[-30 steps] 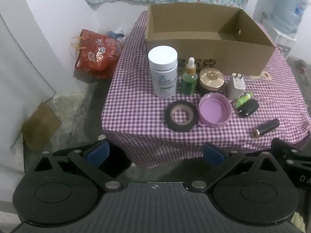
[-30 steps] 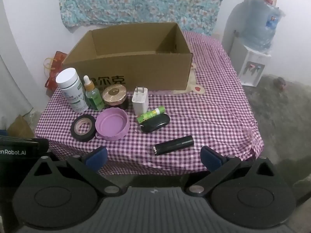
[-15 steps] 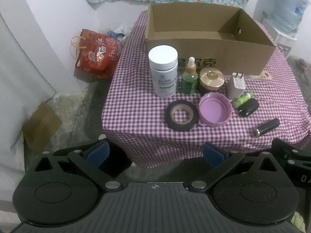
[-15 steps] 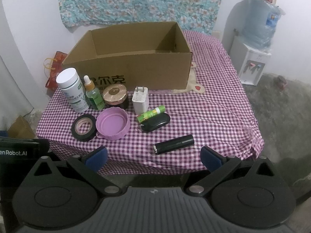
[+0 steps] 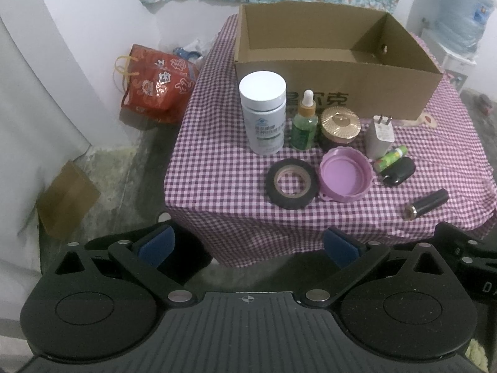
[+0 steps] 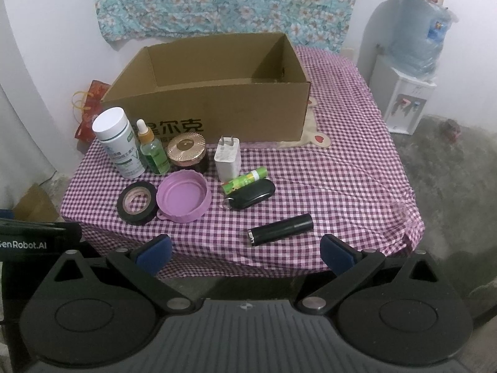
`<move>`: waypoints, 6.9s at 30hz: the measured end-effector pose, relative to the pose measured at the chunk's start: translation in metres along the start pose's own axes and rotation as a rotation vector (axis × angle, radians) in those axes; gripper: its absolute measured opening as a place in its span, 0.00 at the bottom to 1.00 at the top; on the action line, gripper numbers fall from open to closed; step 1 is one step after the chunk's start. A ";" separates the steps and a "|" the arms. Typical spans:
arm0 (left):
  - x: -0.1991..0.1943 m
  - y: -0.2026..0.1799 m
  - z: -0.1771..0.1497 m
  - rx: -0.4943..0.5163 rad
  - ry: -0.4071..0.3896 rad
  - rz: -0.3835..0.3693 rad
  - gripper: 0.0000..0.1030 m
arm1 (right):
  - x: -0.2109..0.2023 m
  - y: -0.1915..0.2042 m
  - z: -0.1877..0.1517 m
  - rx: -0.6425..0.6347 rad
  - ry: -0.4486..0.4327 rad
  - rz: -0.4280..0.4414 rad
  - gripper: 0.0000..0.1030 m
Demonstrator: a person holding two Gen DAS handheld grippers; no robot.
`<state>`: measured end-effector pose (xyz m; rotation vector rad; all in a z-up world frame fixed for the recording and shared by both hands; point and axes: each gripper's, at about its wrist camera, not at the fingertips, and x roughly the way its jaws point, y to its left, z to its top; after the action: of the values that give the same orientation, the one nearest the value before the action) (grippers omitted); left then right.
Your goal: Organize rigid objects
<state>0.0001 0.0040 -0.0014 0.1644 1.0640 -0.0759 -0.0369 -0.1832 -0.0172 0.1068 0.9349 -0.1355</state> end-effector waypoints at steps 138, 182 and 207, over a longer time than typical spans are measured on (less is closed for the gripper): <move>0.066 -0.198 0.022 0.788 -0.142 -0.328 0.20 | 0.100 -0.135 0.018 0.557 0.058 0.473 0.12; 0.128 -0.063 0.203 0.241 0.065 -0.025 0.20 | 0.155 -0.040 0.207 0.399 0.093 0.714 0.13; 0.036 -0.039 0.154 0.154 -0.188 -0.132 0.65 | 0.091 -0.112 0.158 0.443 -0.070 0.625 0.14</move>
<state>0.1449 -0.0597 0.0367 0.2217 0.8799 -0.2873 0.1237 -0.3234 -0.0017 0.7894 0.7521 0.2352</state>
